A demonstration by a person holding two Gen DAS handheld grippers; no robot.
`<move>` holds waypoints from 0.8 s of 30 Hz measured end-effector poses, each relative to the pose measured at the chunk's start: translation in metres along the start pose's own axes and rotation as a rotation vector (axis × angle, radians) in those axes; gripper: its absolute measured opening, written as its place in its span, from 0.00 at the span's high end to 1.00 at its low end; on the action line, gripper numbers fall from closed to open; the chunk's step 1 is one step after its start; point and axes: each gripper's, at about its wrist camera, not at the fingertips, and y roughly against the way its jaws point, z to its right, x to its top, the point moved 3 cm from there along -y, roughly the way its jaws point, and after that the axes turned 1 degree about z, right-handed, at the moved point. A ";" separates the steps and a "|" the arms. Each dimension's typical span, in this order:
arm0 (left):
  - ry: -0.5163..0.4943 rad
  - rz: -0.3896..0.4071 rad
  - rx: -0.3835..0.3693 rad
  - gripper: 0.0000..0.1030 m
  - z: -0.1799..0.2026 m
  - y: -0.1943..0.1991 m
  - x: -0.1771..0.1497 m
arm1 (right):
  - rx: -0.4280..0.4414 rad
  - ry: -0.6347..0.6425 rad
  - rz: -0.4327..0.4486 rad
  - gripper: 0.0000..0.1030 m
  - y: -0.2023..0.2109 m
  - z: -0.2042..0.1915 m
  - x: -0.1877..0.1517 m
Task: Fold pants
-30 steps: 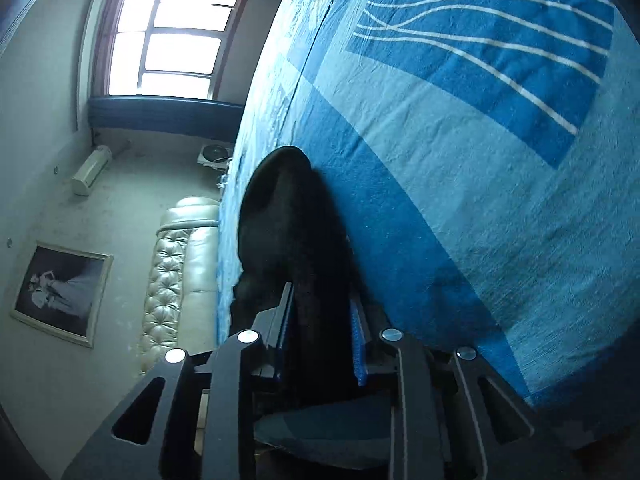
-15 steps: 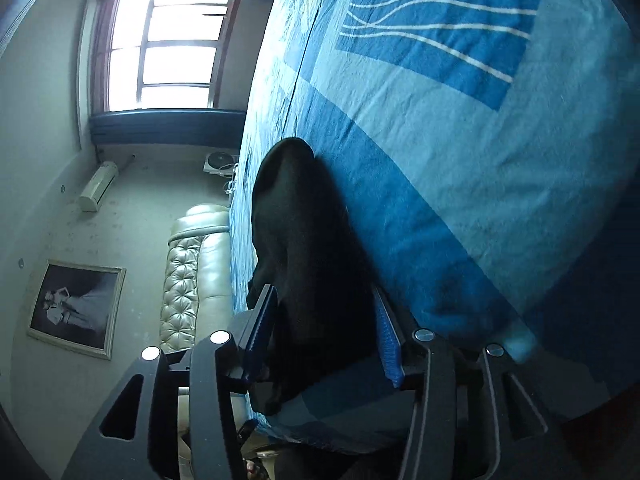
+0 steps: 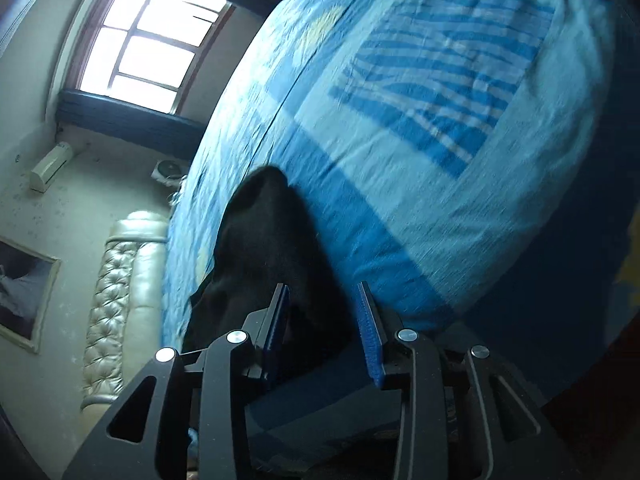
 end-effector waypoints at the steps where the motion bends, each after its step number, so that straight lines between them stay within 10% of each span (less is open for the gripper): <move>1: 0.004 0.003 -0.001 0.09 -0.001 0.001 0.001 | -0.013 0.014 0.050 0.64 0.008 -0.007 0.004; 5: 0.012 0.008 0.003 0.09 -0.003 0.001 0.002 | 0.122 0.099 0.016 0.64 0.003 -0.062 -0.009; 11: 0.024 0.005 0.009 0.09 -0.008 0.001 0.004 | 0.309 0.180 -0.306 0.64 -0.080 -0.142 -0.085; 24: 0.035 0.019 0.014 0.09 -0.014 0.005 0.008 | 0.229 0.274 -0.472 0.64 -0.144 -0.165 -0.149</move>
